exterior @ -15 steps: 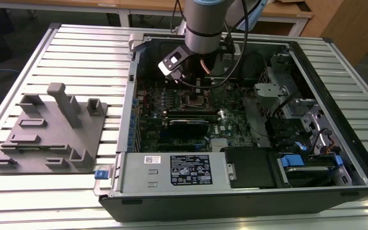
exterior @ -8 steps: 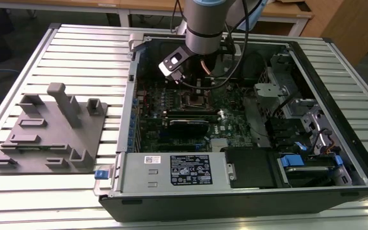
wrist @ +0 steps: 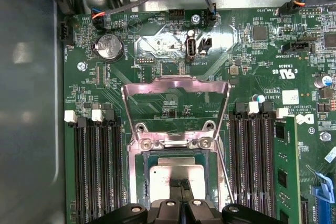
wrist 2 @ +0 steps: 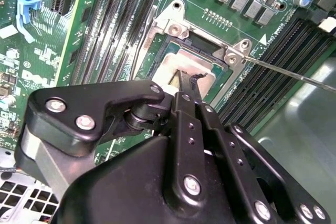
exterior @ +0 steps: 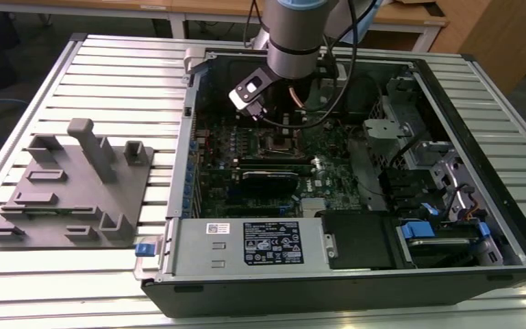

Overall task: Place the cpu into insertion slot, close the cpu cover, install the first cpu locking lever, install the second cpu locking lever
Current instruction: 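Place the cpu into insertion slot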

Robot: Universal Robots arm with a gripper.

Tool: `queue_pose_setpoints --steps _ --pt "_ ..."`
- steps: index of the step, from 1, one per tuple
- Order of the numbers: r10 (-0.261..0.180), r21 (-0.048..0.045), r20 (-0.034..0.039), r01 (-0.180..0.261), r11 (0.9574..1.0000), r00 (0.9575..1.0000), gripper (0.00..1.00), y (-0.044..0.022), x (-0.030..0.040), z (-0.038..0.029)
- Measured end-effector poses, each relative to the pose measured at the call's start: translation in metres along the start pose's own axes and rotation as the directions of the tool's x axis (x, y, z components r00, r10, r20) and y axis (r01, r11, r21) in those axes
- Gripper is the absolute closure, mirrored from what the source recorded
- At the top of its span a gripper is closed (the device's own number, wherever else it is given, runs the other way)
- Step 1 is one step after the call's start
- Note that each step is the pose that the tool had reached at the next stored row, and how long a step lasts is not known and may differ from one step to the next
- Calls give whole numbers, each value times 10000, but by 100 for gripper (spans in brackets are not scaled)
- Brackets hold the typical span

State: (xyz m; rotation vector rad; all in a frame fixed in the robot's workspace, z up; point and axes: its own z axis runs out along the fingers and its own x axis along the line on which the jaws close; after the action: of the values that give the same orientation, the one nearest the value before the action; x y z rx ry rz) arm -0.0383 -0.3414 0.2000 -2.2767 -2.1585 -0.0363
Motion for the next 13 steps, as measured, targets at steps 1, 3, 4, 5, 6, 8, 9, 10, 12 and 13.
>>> queue_pose_setpoints --steps 1,3,4,5,6,8,9,10,12,13 --pt "1 2 6 -1 10000 10000 90 0 -1 6" --pt "1 2 7 -1 10000 10000 90 -1 -1 7" --pt "1 2 7 -1 10000 10000 90 0 -1 8" --pt "1 2 5 -1 10000 10000 90 0 -1 10" --pt "1 3 8 -1 10000 10000 90 0 -1 14" --pt "1 5 15 -1 10000 10000 90 -1 -3 21" --pt "1 4 13 -1 10000 10000 90 -1 -3 22" --pt "1 3 9 -1 10000 10000 90 -1 -2 24" --pt "1 0 4 -1 10000 10000 90 0 -1 26" --pt "1 2 6 -1 10000 10000 90 -1 -2 29"
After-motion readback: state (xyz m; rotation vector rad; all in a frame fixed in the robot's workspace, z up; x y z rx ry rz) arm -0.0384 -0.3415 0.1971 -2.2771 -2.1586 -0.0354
